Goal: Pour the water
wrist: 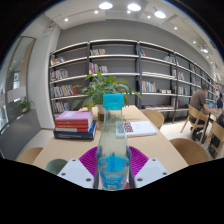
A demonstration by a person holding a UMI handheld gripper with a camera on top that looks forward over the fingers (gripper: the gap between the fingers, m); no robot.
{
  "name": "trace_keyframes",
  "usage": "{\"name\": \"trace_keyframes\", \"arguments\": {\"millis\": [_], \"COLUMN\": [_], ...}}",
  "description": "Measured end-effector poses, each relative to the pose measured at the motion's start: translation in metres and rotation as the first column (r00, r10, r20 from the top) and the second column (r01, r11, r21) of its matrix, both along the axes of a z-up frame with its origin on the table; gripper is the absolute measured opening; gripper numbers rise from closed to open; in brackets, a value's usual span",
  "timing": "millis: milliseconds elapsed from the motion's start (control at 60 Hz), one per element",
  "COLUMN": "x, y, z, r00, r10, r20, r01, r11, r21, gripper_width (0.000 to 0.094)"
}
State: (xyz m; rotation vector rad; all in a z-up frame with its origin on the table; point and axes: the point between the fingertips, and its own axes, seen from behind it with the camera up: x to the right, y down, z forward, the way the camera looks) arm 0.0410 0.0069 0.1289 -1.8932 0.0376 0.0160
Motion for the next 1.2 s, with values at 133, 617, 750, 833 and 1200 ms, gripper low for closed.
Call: {"name": "trace_keyframes", "arguments": {"millis": [133, 617, 750, 833, 1200], "x": [0.004, 0.005, 0.004, 0.005, -0.045], "y": [-0.001, -0.016, -0.044, -0.074, -0.212], "z": [-0.030, -0.047, -0.066, -0.081, -0.053], "r00": [1.000, 0.997, 0.997, 0.996, 0.996], "r10": [0.011, 0.012, 0.004, -0.013, -0.023], "r20": [-0.001, 0.079, 0.079, 0.089, 0.091], "r01": [-0.011, -0.009, 0.005, 0.028, 0.050], "r11": [1.000, 0.999, 0.994, 0.986, 0.947], "r21": [-0.025, -0.032, -0.111, -0.165, -0.317], "gripper_width": [0.0406, 0.0682, 0.0726, 0.0722, 0.0726]}}
